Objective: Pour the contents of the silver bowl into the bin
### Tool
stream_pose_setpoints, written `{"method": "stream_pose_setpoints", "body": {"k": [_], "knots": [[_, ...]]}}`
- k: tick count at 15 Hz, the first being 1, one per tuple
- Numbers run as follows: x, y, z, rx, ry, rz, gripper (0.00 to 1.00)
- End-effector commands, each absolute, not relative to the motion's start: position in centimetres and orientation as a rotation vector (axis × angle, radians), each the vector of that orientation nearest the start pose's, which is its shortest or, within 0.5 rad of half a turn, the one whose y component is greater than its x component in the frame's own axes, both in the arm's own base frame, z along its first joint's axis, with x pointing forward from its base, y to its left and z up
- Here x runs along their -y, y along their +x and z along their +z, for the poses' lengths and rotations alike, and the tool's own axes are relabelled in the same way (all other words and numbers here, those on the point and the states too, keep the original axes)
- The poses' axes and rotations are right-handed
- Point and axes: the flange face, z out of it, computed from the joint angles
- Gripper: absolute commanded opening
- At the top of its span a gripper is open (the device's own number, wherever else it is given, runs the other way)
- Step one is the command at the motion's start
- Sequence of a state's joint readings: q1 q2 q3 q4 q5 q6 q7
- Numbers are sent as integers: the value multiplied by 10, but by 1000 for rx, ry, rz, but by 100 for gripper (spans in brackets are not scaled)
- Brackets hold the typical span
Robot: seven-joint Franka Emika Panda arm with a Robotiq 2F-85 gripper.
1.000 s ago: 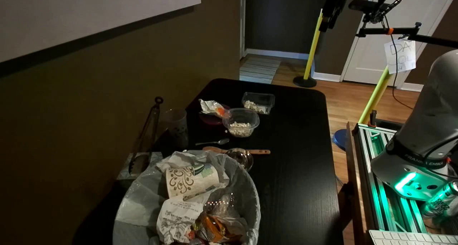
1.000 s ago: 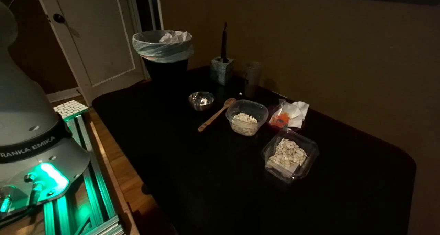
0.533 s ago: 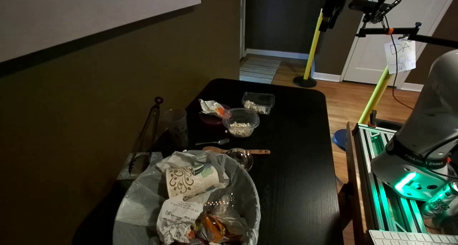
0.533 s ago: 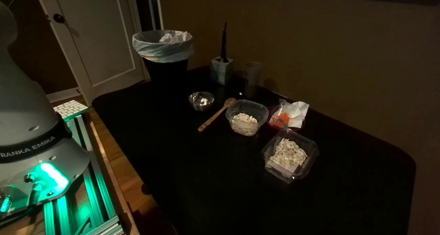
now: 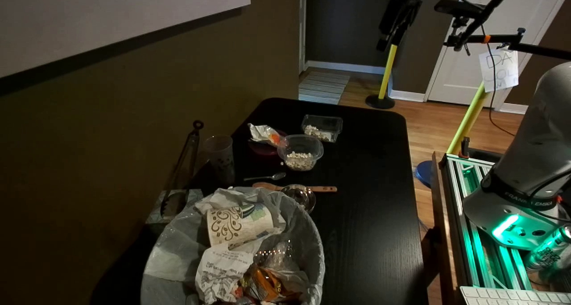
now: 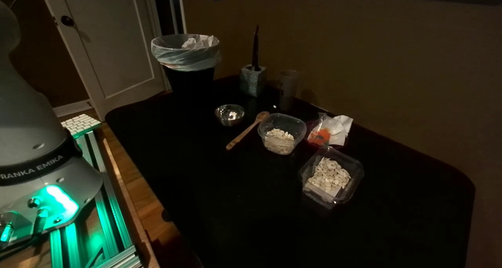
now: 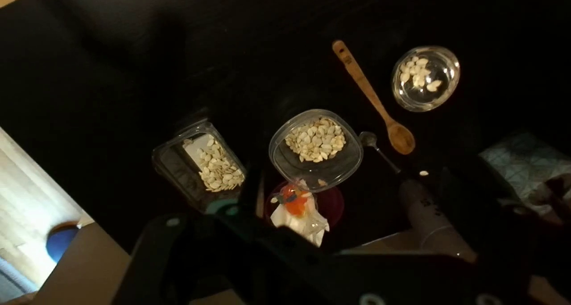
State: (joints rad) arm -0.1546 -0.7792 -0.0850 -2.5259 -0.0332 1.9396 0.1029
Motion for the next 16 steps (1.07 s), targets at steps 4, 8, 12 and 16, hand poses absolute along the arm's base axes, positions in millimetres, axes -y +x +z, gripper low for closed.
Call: {"method": "stream_pose_setpoints", "body": {"k": [4, 8, 12, 16], "knots": [[60, 361, 464, -760, -3185, -386, 100], [56, 364, 449, -799, -3206, -314, 100], [54, 370, 428, -831, -3227, -232, 100], [55, 378, 418, -932, -3130, -157, 100]]}}
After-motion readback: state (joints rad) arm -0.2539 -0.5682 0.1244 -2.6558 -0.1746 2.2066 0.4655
